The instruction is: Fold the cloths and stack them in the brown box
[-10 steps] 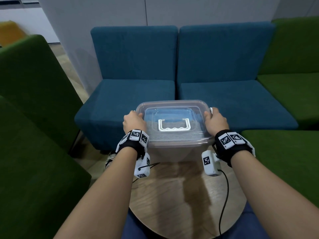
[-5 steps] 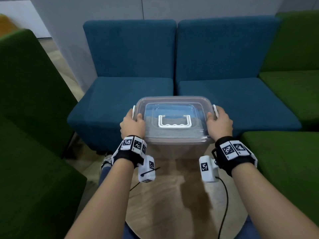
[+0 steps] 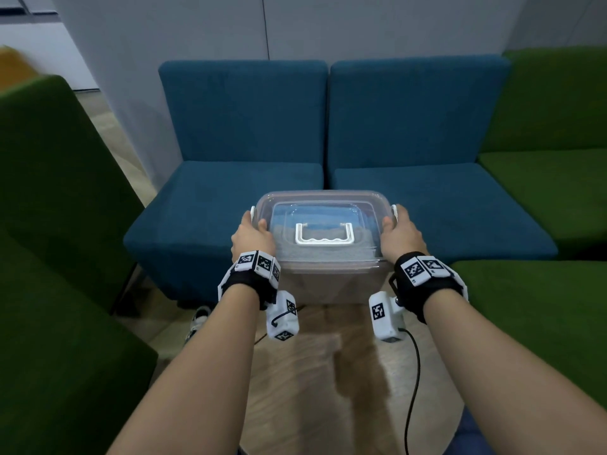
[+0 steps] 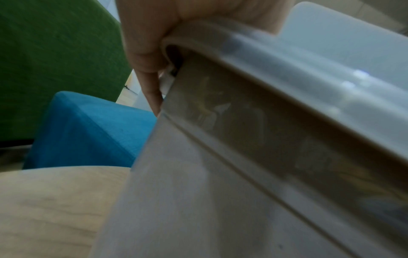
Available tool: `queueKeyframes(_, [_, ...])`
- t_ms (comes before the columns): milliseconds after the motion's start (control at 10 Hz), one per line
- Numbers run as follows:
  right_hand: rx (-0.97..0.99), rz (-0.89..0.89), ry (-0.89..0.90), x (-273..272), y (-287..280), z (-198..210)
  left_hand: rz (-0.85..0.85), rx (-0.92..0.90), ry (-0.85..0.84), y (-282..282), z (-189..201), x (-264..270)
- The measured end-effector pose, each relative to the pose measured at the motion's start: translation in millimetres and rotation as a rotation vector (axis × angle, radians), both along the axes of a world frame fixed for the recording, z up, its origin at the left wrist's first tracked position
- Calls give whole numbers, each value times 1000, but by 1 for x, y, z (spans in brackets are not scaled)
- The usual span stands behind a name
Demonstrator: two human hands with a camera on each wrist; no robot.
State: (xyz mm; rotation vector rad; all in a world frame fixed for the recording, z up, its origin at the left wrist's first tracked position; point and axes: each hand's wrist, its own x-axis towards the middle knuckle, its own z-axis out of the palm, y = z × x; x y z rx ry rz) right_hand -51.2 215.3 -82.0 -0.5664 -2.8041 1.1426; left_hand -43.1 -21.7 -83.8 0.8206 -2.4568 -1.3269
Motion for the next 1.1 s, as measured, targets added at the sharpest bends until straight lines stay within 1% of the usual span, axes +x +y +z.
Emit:
queueKeyframes(100, [30,-17,8,0,-2,-2,15,-8,5,0,-3,0])
queueKeyframes(200, [51,-39,14,0,-3,-3,78,-11,19,0,-6,2])
queueKeyframes(300, [78,-57,9,1,-5,-1,104,-38,24,0,-5,4])
queueKeyframes(700, [92,-37,-3,2,-4,2,60,5,34,-2,1,8])
queueKeyframes(900, [172,-52,-48,3,-2,0,84,12,12,-3,-1,9])
queueKeyframes(1000, [208,-35,-120,-1,-7,10,25,-3,-34,-3,9,1])
queueKeyframes(1100, [319,-6,-173,-4,0,37,94,-15,-104,-13,19,11])
